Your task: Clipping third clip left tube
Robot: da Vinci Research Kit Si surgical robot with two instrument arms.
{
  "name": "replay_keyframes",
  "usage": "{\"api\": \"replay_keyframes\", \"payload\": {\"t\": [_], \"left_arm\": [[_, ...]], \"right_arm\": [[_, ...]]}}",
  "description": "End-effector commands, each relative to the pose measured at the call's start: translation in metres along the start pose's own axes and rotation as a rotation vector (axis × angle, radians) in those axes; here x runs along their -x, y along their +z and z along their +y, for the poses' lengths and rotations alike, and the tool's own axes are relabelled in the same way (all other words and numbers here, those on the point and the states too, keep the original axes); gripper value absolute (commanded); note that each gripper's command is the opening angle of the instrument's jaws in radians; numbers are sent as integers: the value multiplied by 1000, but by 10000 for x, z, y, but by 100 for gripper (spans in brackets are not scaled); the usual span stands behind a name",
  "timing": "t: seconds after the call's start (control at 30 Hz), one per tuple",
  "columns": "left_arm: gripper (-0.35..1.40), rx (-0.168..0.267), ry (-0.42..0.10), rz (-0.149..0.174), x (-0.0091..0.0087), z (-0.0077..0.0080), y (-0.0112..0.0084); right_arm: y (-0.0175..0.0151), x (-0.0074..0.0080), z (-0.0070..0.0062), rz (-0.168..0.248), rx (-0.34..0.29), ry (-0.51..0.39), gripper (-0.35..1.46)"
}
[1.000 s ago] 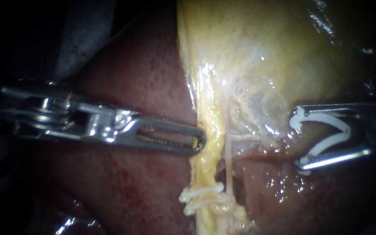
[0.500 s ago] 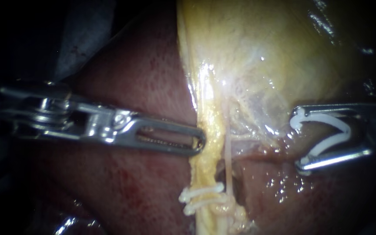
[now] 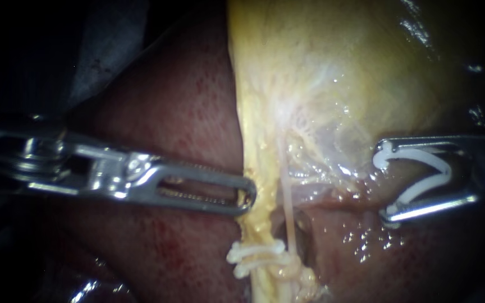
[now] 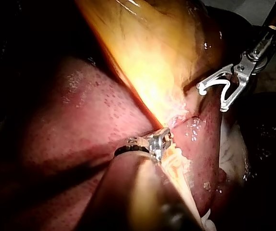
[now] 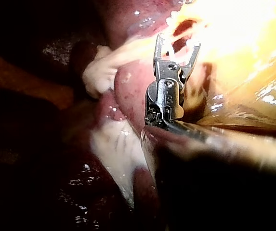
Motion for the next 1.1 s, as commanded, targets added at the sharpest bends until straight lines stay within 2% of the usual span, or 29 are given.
{"api": "replay_keyframes", "payload": {"t": [0.03,0.4,0.87,1.1], "left_arm": [[-35,1,-1,-1,0,-1,-1],[-35,4,0,-5,2,1,-3],[-35,7,-1,-8,3,1,-5],[-35,6,-1,-12,3,1,-7]], "right_arm": [[1,0,0,-1,-4,0,60],[13,2,-7,-4,-17,-9,60],[69,24,-19,-17,-62,30,60],[94,29,-21,-30,-76,64,60]]}}
